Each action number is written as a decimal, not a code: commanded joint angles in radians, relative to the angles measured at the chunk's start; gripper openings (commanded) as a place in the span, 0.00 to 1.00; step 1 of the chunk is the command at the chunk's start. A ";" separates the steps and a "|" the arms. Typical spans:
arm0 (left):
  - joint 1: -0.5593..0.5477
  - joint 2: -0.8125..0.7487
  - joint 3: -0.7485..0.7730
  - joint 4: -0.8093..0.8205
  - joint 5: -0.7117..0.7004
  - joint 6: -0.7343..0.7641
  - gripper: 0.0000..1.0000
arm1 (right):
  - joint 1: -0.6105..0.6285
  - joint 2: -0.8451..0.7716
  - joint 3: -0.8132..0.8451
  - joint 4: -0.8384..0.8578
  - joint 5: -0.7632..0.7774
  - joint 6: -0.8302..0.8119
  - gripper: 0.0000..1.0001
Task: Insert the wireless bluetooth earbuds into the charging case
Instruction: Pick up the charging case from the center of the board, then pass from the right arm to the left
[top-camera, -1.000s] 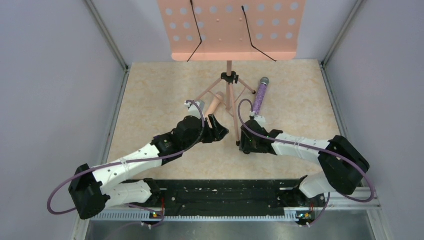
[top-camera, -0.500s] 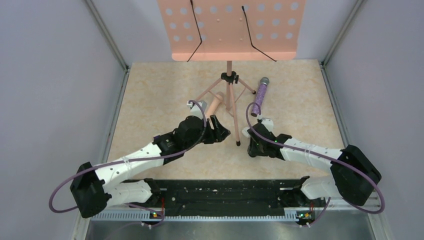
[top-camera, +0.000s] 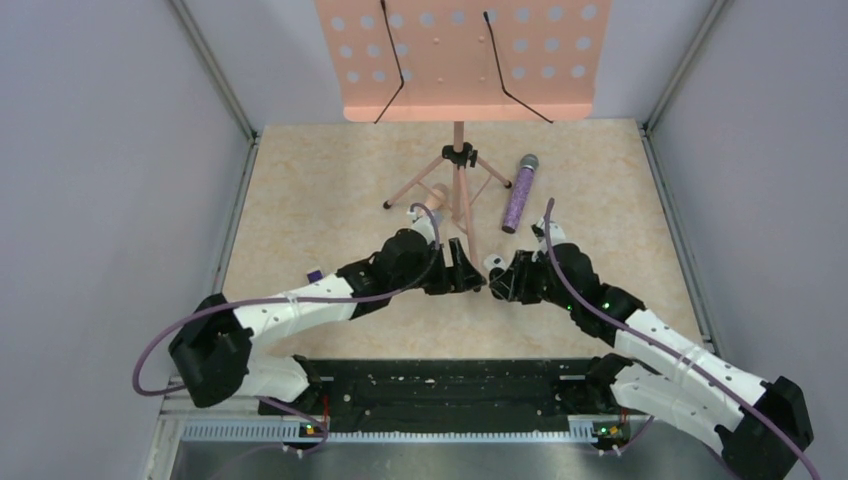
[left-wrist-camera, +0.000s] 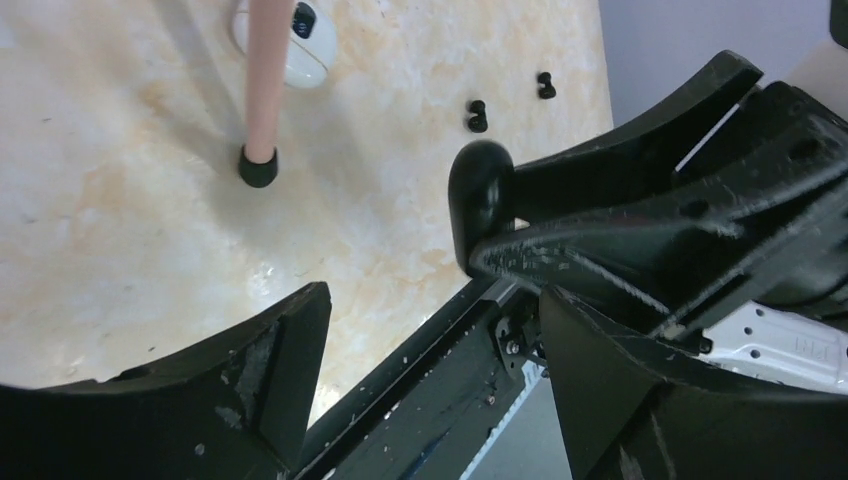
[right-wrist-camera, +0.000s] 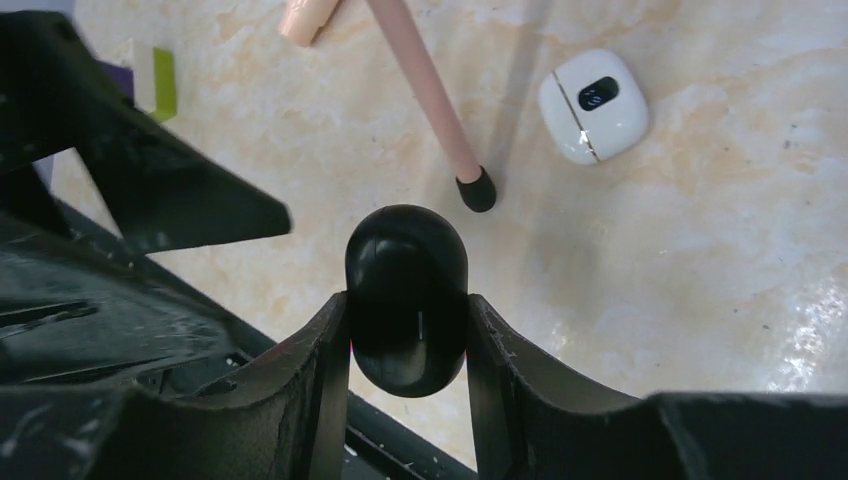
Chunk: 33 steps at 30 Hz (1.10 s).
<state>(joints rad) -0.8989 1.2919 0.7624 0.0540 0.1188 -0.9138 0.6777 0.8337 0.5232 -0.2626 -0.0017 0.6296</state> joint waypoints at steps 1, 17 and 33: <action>0.002 0.088 0.081 0.140 0.140 -0.036 0.81 | -0.004 -0.028 -0.014 0.058 -0.133 -0.078 0.16; 0.016 0.216 0.133 0.182 0.204 -0.114 0.66 | -0.004 -0.064 0.014 0.059 -0.178 -0.111 0.14; 0.063 0.213 0.079 0.266 0.242 -0.197 0.54 | -0.004 -0.075 0.022 0.059 -0.176 -0.115 0.13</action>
<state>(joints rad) -0.8379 1.5124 0.8242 0.2653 0.3191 -1.1156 0.6674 0.7689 0.5152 -0.2539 -0.1780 0.5198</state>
